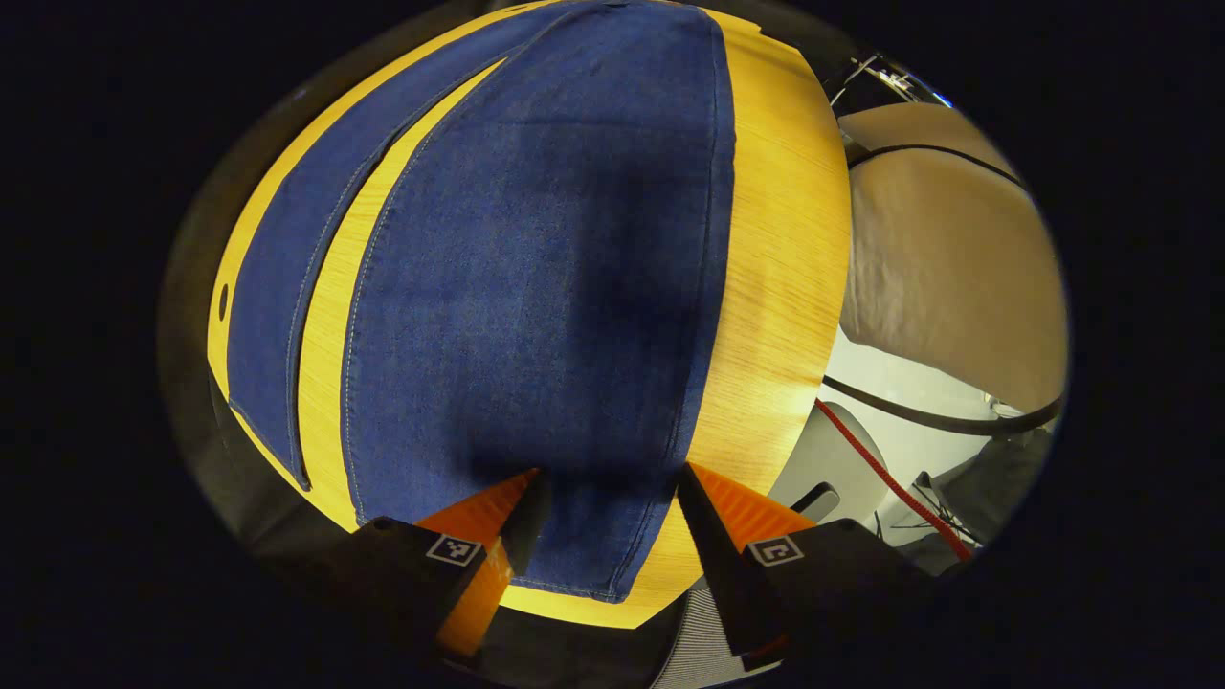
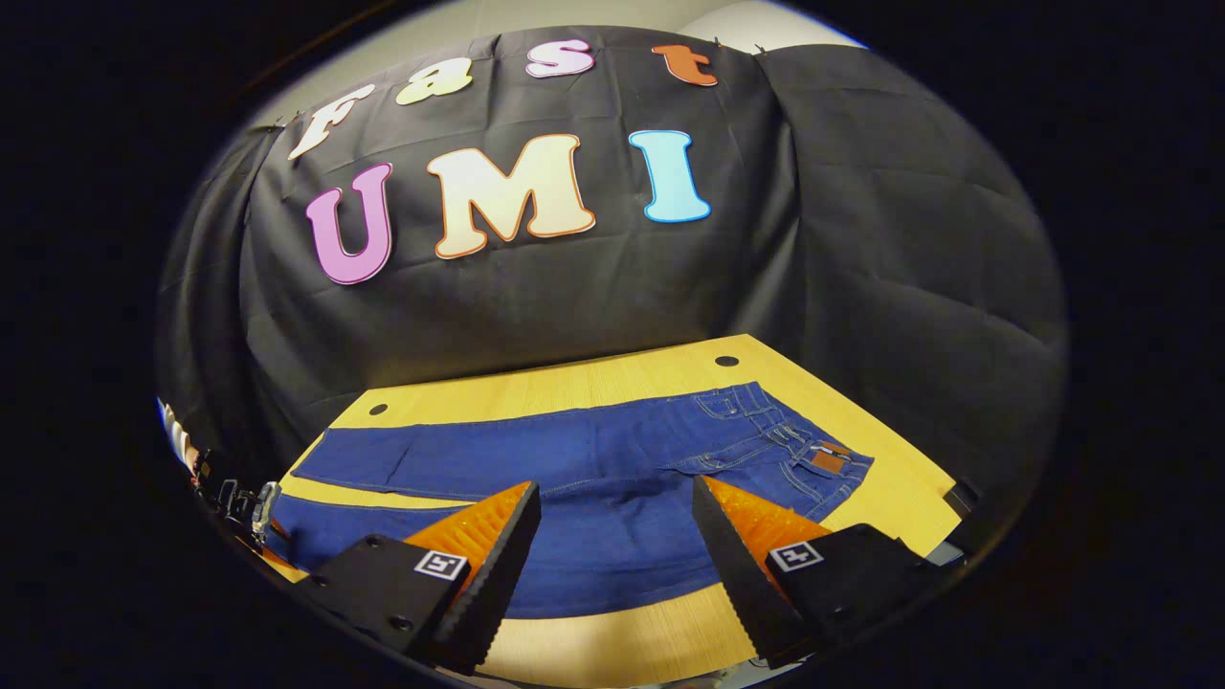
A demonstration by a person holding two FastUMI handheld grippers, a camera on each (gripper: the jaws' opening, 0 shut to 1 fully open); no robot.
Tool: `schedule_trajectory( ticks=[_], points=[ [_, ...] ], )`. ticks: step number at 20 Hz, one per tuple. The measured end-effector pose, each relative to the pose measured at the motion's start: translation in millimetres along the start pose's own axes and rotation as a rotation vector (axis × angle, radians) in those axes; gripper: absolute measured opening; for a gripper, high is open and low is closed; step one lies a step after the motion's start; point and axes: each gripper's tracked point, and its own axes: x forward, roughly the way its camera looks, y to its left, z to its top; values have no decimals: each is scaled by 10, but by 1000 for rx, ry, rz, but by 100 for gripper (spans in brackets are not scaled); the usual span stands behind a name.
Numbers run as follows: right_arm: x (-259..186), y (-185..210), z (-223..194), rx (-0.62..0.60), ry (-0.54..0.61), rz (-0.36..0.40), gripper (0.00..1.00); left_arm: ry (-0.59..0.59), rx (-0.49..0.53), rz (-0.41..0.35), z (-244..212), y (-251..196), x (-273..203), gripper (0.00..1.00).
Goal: Grasp the waist and the cuffs of the jeans and fold them to make the two legs overlap; first hold the waist and fold one-third of the jeans toward the cuffs, then hold the cuffs and fold the remaining one-third in the same direction to finish folding.
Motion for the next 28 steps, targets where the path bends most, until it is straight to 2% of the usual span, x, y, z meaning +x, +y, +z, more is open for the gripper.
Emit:
schedule_trajectory(
  ticks=[1,3,4,5,6,8,12,13,14,15,16,17,22,23,25,28],
  points=[
    [4,-6,-16,-1,1,-1,98,2,5,2,-2,23,-4,83],
    [1,-1,-23,-11,11,4,98,3,5,1,-14,95,-4,68],
    [18,14,-20,-15,12,7,94,1,4,-2,-11,131,6,54],
    [37,40,-27,-19,12,11,98,-2,9,-6,-6,148,14,39],
    [43,74,-16,-21,14,15,98,-3,9,-15,-8,139,19,20],
    [59,148,15,-22,17,27,99,3,16,-32,-6,94,0,2],
    [150,271,81,-21,21,82,98,2,14,-40,-3,106,12,2],
    [177,285,104,-37,31,101,98,4,15,-36,-10,109,16,2],
    [209,285,148,-65,41,123,94,3,11,-30,-9,103,11,2],
    [234,261,175,-103,59,150,98,3,9,-26,-7,108,17,2],
    [268,221,187,-145,82,170,94,4,5,-26,-3,110,14,2],
    [295,142,188,-184,105,186,98,5,-5,-26,-11,109,14,2],
    [484,-257,116,-338,244,257,99,22,-80,-17,-3,135,18,2],
    [518,-335,72,-379,273,274,96,22,-94,-11,-19,138,19,2],
    [556,-497,-61,-468,342,318,99,21,-121,1,-28,152,33,2],
    [604,-809,-291,-627,463,384,99,40,-184,16,-18,147,24,2]
  ],
)
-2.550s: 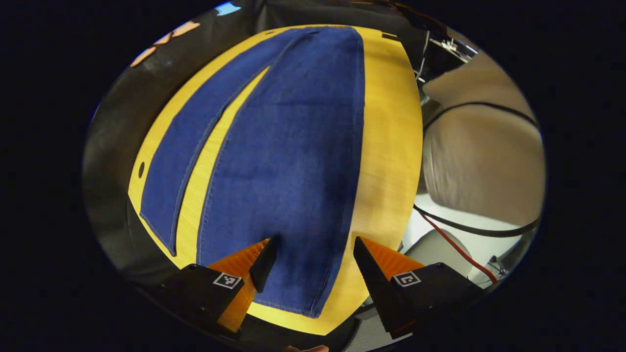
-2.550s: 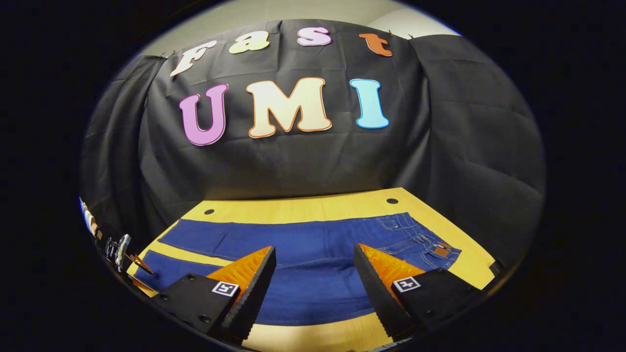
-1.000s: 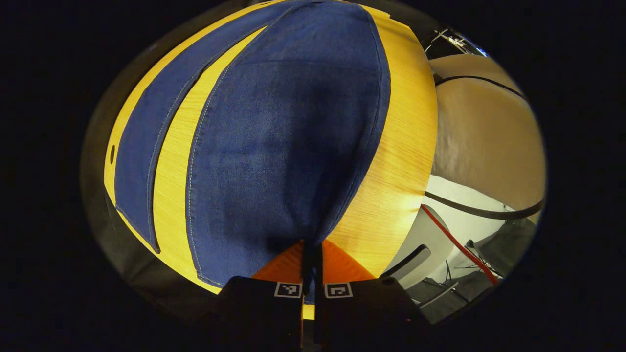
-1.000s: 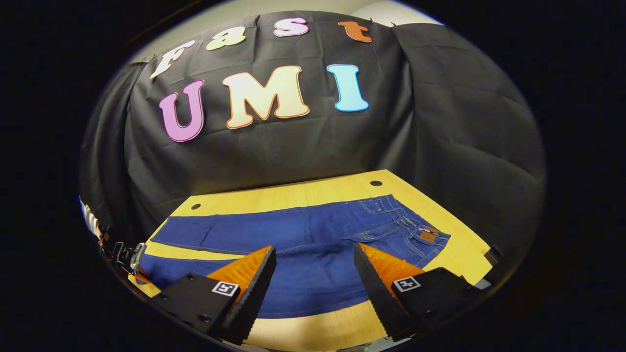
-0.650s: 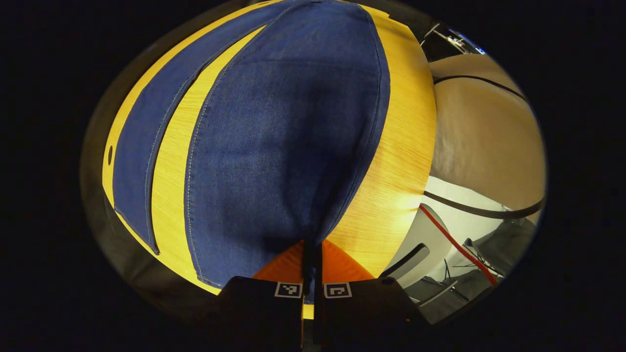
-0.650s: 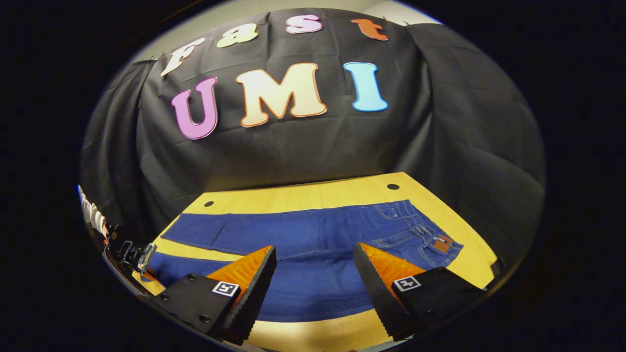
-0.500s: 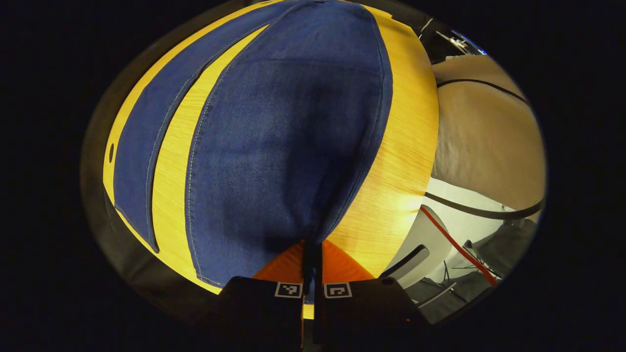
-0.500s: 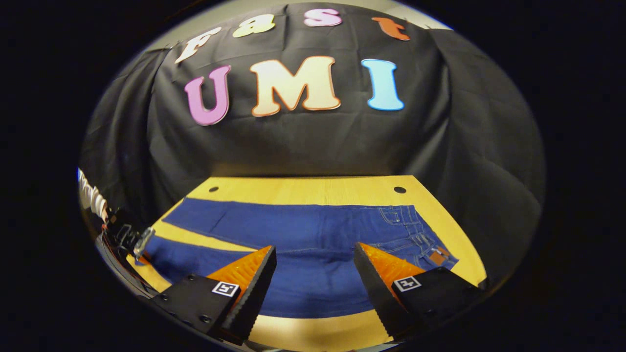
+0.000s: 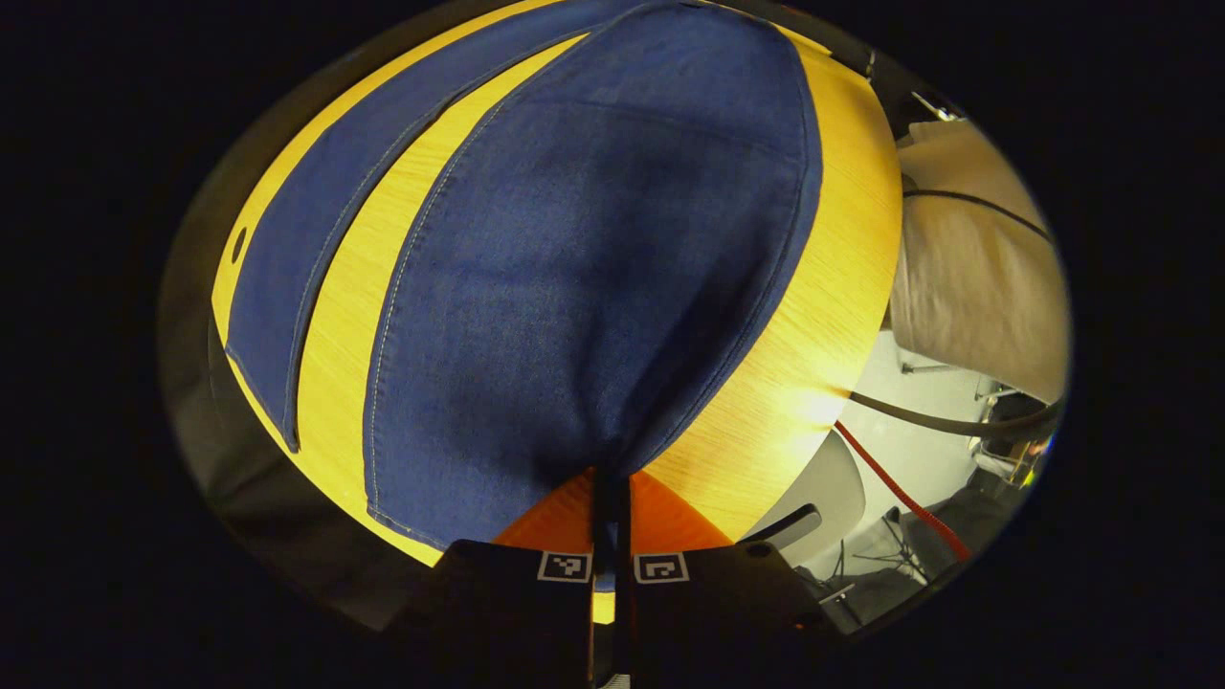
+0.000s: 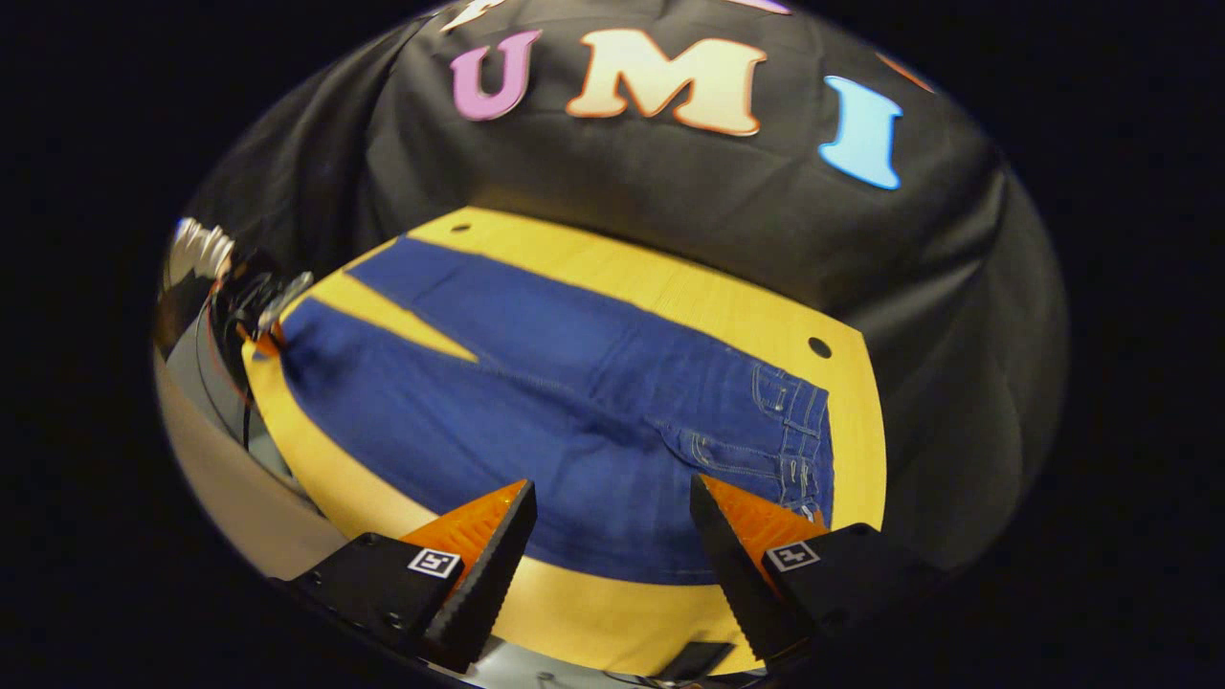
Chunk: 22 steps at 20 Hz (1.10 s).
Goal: Grasp the waist and the cuffs of the jeans and fold them to make the two legs overlap; first hold the waist and fold one-third of the jeans toward the cuffs, then hold the cuffs and fold the remaining one-third in the same direction to finish folding.
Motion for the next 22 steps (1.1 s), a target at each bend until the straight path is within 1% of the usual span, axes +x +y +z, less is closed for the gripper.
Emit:
schedule_trajectory(
  ticks=[4,8,10,14,17,20,22],
  points=[
    [111,-183,-478,-179,172,67,99,9,-52,20,17,-10,5,2],
    [276,-326,-750,-297,278,126,99,21,-58,46,20,-15,8,2],
    [320,-324,-861,-347,332,151,100,22,-67,53,16,-17,16,2],
    [430,-387,-1135,-484,441,198,100,38,-83,59,23,-18,15,2],
    [579,-406,-1292,-522,488,221,100,54,-78,68,24,-21,24,2],
    [643,-375,-1362,-516,532,249,100,71,-61,82,32,-25,26,2],
    [650,-358,-1371,-497,550,263,98,81,-47,87,35,-32,15,2]
  ],
)
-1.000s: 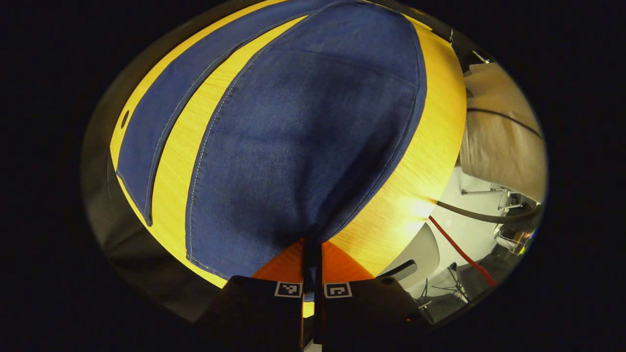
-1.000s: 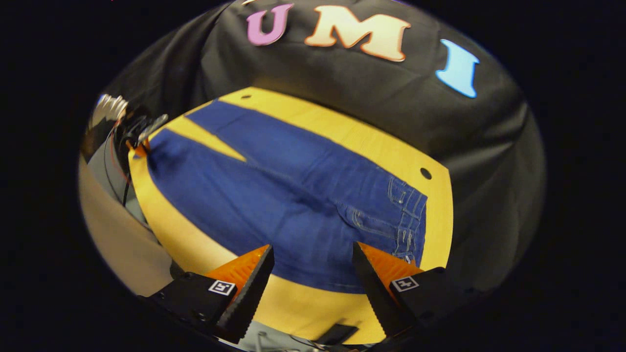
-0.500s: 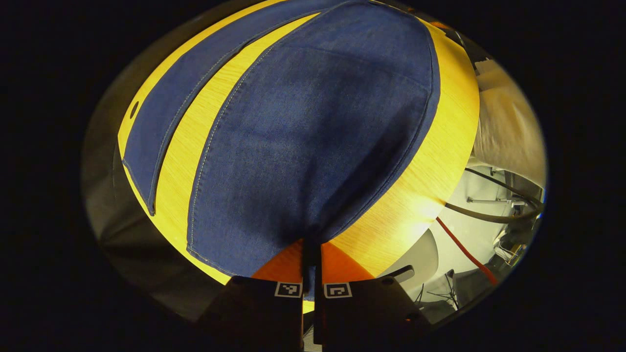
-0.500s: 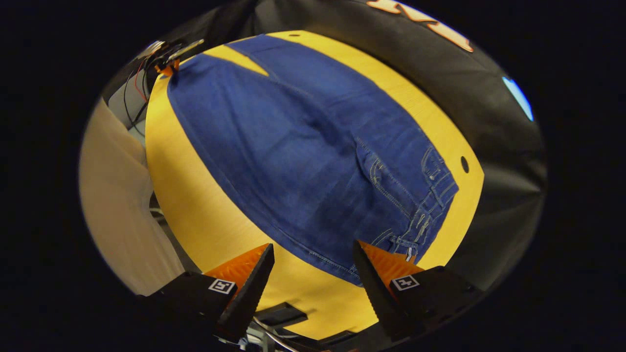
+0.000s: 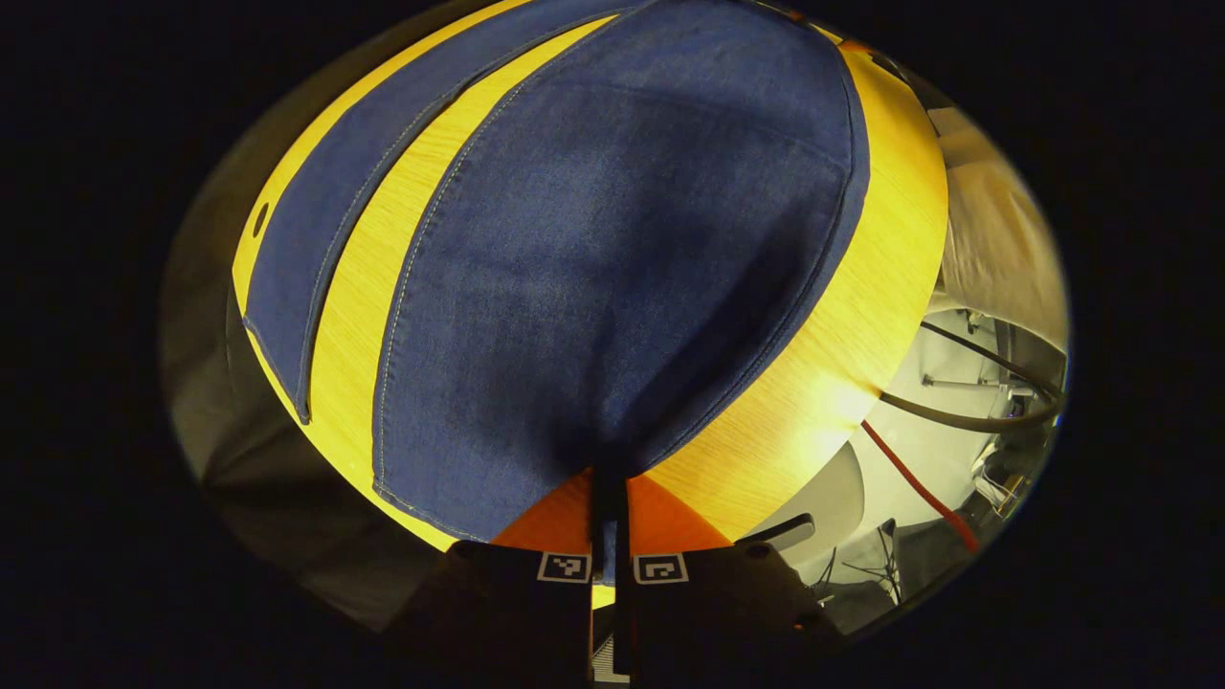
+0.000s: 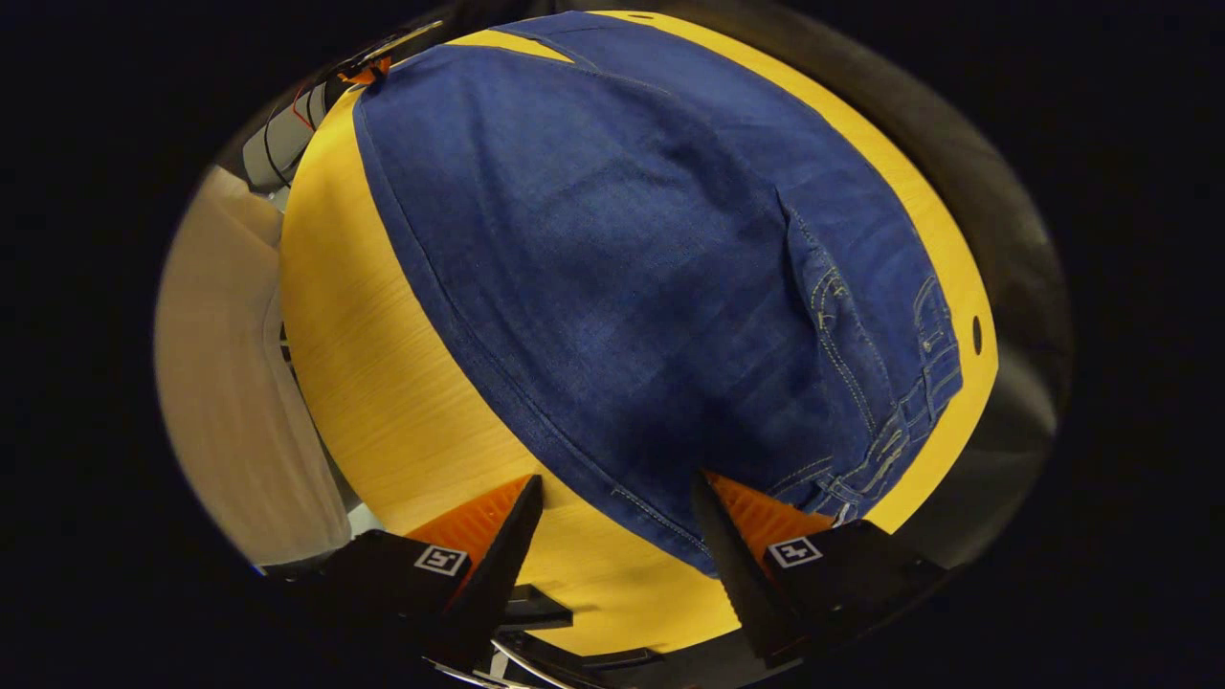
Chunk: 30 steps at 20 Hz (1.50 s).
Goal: Grasp the waist and the cuffs of the jeans and fold them to make the two legs overlap; first hold the waist and fold one-third of the jeans toward the cuffs, then hold the cuffs and fold the remaining one-third in the same direction to finish folding.
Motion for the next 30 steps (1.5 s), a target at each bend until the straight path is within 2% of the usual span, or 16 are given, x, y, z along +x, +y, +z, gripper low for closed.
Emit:
schedule_trajectory(
  ticks=[2,3,8,11,12,16,18,21,24,30],
  points=[
    [7,10,7,17,2,23,92,7,4,0,-1,0,8,2],
    [7,3,22,22,3,25,97,8,4,-3,-10,4,4,2],
    [7,-18,34,50,33,18,94,-1,-20,-12,7,-11,6,1],
    [-12,-95,71,84,28,9,74,-9,-30,-11,3,-9,13,2],
    [-12,-137,87,98,20,1,72,-13,-38,-15,5,-8,14,2],
    [-21,-288,168,143,-23,-97,15,-10,-94,-61,1,-30,-8,1],
    [-35,-283,140,185,-34,-144,5,-7,-103,-89,11,-26,1,0],
    [-67,-285,136,267,-43,-194,3,22,-109,-132,10,-29,-11,0],
    [-185,-318,174,345,-75,-246,3,30,-77,-113,-1,31,-65,0],
    [-590,-535,379,601,-182,-278,5,41,-85,-130,14,246,-520,0]
  ],
)
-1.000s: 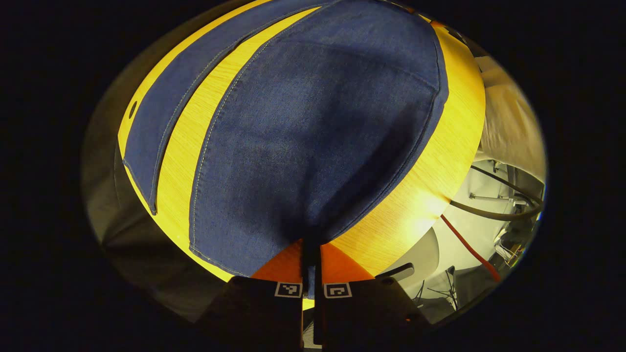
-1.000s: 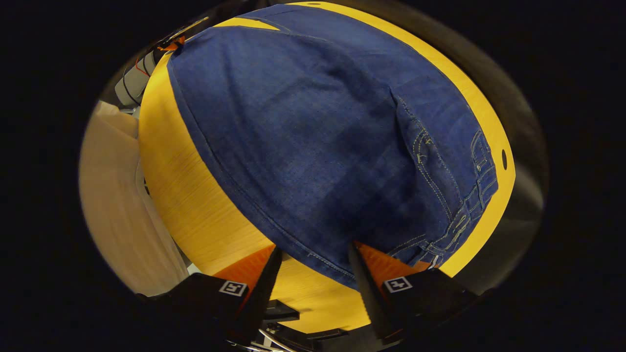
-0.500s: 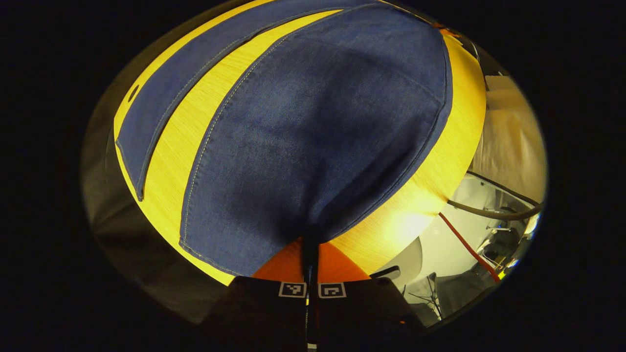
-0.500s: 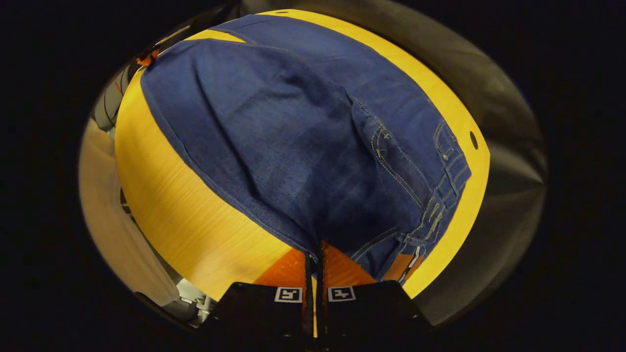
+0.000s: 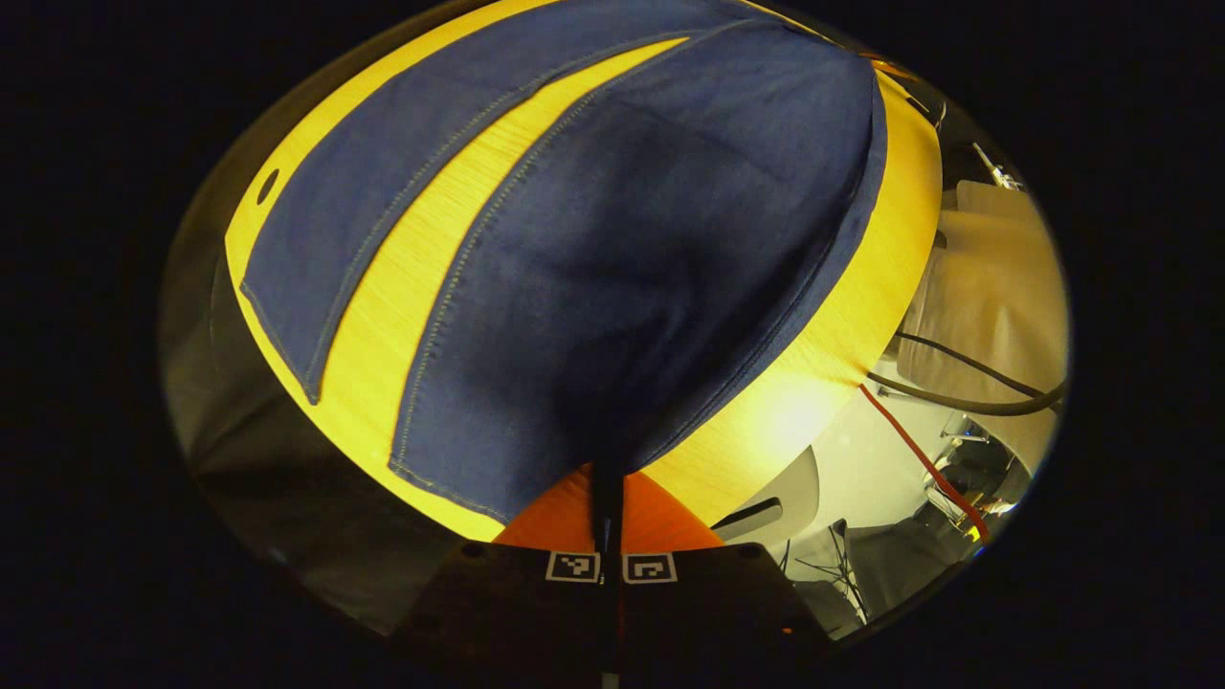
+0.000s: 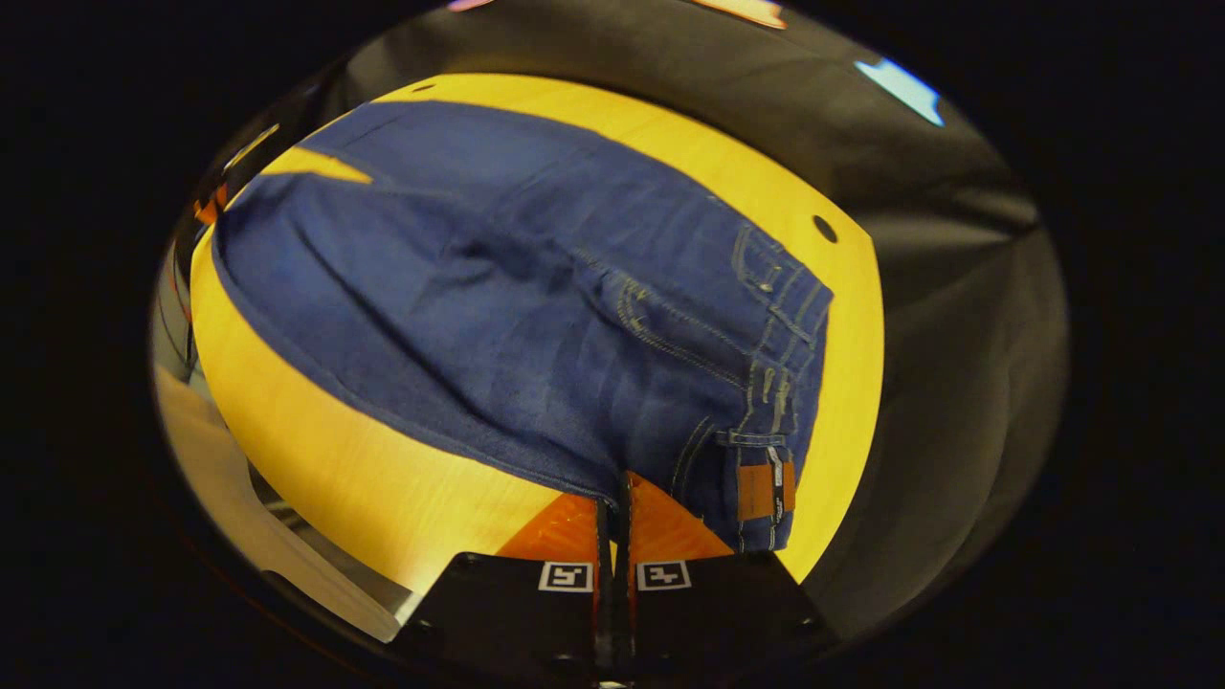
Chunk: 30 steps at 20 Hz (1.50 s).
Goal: Grasp the waist and the cuffs of the jeans and fold them to make the two legs overlap; first hold the waist and fold one-third of the jeans toward the cuffs, then hold the cuffs and fold the remaining one-third in the same direction to finish folding.
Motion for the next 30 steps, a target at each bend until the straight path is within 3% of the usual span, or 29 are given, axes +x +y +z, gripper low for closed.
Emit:
schedule_trajectory(
  ticks=[6,10,16,22,26,30],
  points=[
    [-307,-171,703,325,-156,-12,1,8,-5,80,121,450,-482,0],
    [-477,-203,962,422,-195,15,2,-3,-8,131,268,833,-825,0],
    [-430,-208,918,400,-73,103,3,-9,5,169,509,1275,-967,0],
    [-396,-231,939,457,1,171,3,7,42,185,627,1486,-903,0],
    [-444,-297,1283,645,-8,273,3,-10,37,188,676,1576,-924,0],
    [-446,-393,1548,733,-42,312,0,-6,8,170,665,1698,-896,0]
  ],
)
